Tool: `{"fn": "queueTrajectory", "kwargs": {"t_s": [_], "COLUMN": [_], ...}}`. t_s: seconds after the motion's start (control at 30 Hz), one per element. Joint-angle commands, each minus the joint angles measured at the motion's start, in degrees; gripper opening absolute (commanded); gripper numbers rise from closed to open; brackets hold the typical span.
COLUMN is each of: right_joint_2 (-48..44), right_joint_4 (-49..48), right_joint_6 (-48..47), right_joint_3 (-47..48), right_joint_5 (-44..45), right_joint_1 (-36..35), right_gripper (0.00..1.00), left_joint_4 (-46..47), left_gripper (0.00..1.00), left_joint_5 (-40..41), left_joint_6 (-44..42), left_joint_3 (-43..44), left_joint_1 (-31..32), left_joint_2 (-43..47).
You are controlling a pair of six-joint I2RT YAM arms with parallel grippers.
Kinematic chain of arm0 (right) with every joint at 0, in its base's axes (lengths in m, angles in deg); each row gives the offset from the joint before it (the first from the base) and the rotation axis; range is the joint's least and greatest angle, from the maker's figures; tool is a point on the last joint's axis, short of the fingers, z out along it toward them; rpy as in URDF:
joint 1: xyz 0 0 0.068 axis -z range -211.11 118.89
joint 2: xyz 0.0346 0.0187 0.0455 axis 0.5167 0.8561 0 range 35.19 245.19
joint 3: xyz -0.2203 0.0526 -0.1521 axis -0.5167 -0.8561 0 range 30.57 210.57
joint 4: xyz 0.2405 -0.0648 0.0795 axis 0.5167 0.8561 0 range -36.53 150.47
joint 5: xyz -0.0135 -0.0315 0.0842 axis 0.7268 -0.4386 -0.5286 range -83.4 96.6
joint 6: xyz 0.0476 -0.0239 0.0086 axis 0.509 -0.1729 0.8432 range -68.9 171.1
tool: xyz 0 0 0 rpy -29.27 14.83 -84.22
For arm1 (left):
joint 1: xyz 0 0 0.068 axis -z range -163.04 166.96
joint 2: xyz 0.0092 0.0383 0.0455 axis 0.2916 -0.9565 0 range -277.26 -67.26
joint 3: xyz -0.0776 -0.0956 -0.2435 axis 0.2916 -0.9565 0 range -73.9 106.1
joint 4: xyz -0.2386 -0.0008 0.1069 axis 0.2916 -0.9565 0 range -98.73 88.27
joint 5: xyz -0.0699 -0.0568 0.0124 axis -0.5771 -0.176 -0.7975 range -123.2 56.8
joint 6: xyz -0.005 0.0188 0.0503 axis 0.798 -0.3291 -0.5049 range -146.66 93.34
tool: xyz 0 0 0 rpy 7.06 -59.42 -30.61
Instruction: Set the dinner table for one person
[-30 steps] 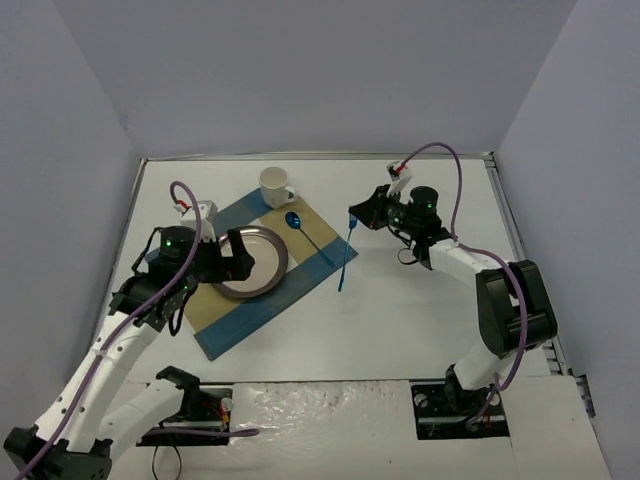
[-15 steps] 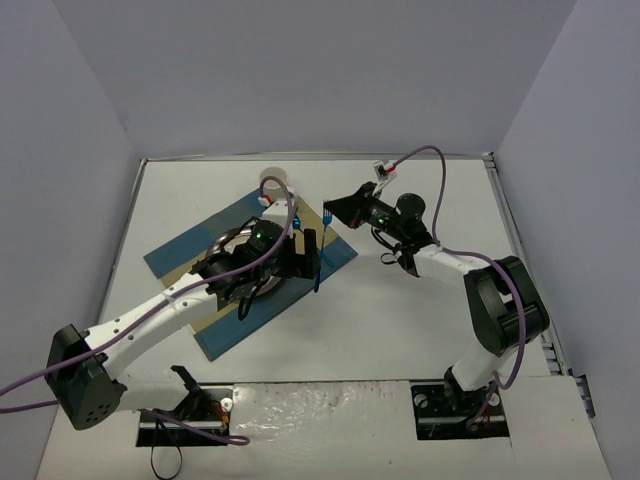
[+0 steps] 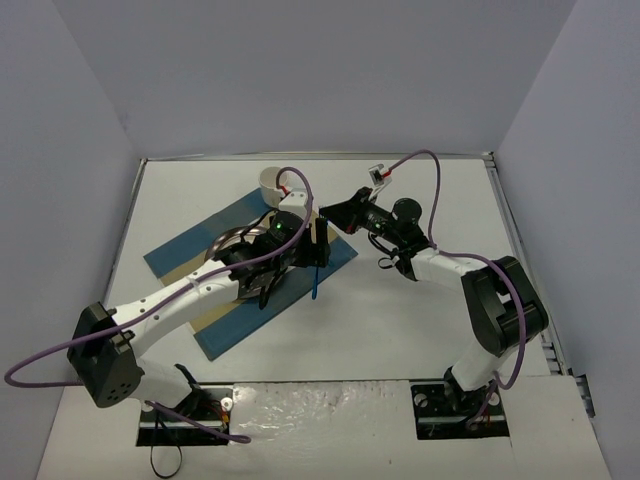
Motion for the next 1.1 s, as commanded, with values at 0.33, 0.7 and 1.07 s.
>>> {"fn": "queueTrajectory", "kwargs": {"t_s": [0.33, 0.7, 1.07], "right_joint_2": [-1.18, -1.84, -2.01], "right_joint_4": [-8.16, -7.64, -7.98], "right_joint_6": [1.22, 0.78, 0.6], "right_joint_3": [-0.19, -0.19, -0.45], "right_joint_5": [-2.43, -2.65, -2.82], "right_joint_1": [-0.14, -0.14, -0.14], "right_gripper": [0.0, 0.0, 0.0], "left_joint_4": [6.07, 6.34, 5.81], "left_gripper": [0.46, 0.33, 0.17], "left_joint_5": [-2.07, -3.11, -3.31], "left_joint_6": [1.45, 1.93, 2.11], "left_joint_3": [2.41, 2.22, 2.41], "left_joint_1": [0.46, 0.46, 0.46], "left_joint_2": [-0.69, -1.82, -2.01]}}
